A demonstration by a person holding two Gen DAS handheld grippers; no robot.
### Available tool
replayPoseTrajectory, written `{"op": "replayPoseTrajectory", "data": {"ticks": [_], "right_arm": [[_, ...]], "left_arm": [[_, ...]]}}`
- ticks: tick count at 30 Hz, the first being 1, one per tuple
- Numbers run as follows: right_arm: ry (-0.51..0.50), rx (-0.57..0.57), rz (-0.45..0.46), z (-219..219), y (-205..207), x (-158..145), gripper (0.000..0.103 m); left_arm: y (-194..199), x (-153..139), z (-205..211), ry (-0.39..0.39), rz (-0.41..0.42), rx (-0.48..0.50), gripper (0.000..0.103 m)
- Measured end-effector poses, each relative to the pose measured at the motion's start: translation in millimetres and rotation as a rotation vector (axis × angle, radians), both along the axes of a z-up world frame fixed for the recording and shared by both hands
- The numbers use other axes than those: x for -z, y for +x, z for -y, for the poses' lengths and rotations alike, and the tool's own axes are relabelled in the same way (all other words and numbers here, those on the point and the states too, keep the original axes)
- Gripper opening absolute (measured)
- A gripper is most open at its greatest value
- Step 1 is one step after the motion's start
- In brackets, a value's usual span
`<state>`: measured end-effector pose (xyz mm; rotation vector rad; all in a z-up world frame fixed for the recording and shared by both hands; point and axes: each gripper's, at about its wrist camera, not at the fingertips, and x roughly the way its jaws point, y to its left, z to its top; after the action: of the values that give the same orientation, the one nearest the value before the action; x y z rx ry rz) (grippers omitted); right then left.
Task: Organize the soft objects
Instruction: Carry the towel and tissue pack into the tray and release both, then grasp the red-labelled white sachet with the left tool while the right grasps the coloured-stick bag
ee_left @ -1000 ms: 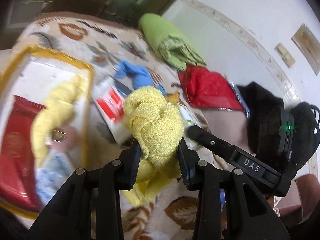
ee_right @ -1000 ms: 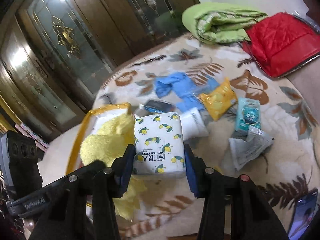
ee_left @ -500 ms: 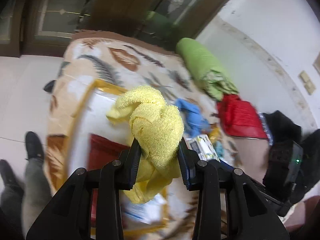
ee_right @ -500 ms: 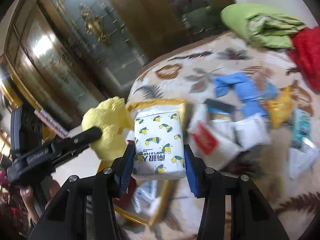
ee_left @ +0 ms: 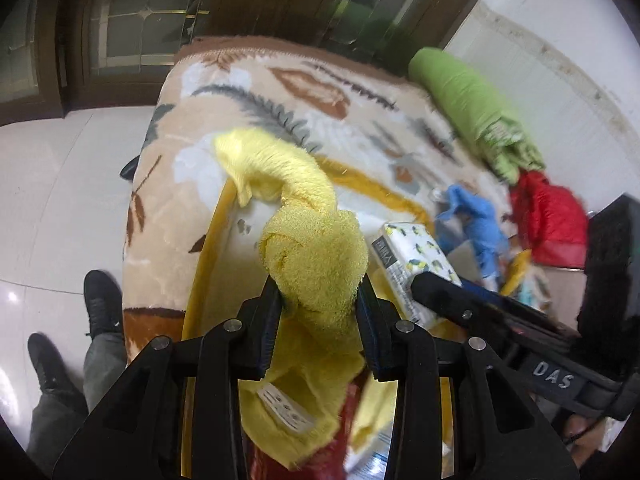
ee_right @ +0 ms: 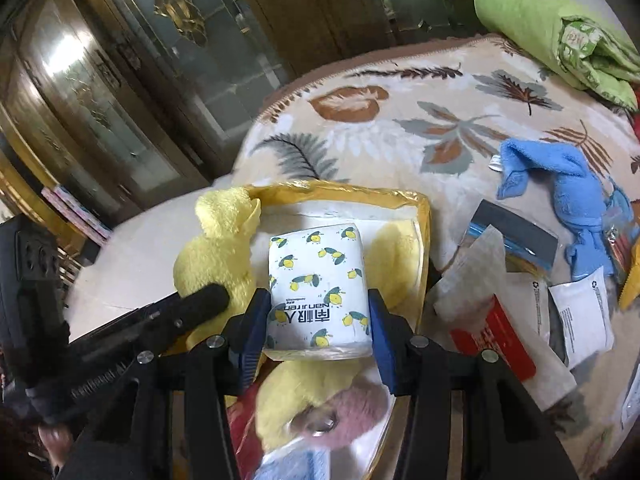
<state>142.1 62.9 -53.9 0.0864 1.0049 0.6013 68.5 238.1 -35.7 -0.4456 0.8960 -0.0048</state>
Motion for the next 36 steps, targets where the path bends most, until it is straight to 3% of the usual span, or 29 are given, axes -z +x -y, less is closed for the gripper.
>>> {"op": "replayPoseTrajectory", "data": {"ticks": [2,4,6,8,9,13,18,20,22,25,29,33,36], "right_arm": [[0.041,0.018,-0.032,3.2,3.7,6.1,0.052],[0.052,0.029,-0.028,6.6,1.3,5.8,0.055],[0.119,0.011,-0.049,12.5,-1.4,5.6,0.062],[0.182,-0.001,-0.057,19.4,-4.3,2.5,0.072],[0.189,-0.003,-0.043,23.1,-8.7,-0.8,0.073],[0.207,-0.017,-0.032,47.1,-31.4,-13.1,0.073],[0.181,-0.012,-0.025,102.0,-63.4,-24.7,0.073],[0.161,0.025,-0.039,130.9,-69.3,-23.0,0.073],[0.158,0.069,-0.051,164.4,-74.2,-23.2,0.073],[0.071,0.116,-0.029,201.7,-78.5,-26.2,0.073],[0.016,0.196,-0.061,241.4,-71.1,-13.9,0.073],[-0.012,0.245,-0.115,258.1,-63.5,9.9,0.072],[-0.048,0.213,-0.120,253.0,-66.5,20.9,0.072]], "left_arm": [[1.6,7.4,-2.5,-0.027,-0.017,-0.010,0.038],[-1.7,9.5,-13.2,-0.102,-0.004,-0.036,0.042],[-8.4,8.4,-27.5,-0.257,0.042,-0.050,0.053],[-19.5,8.0,-40.8,-0.406,0.106,-0.071,0.075],[-21.7,7.1,-42.7,-0.412,0.112,-0.081,0.078],[-29.7,-1.9,-31.0,-0.346,0.109,-0.067,0.080],[-55.1,-34.3,26.4,-0.190,0.207,0.023,0.080],[-61.8,-36.5,55.7,-0.206,0.207,0.051,0.080],[-60.0,-34.3,80.2,-0.222,0.178,0.094,0.080],[-51.6,-32.1,123.7,-0.150,0.106,0.164,0.080],[-32.2,-25.4,157.9,-0.104,0.008,0.166,0.080],[-7.1,-12.7,171.6,-0.096,-0.081,0.151,0.080],[3.3,-7.2,177.4,-0.091,-0.094,0.155,0.080]]}}
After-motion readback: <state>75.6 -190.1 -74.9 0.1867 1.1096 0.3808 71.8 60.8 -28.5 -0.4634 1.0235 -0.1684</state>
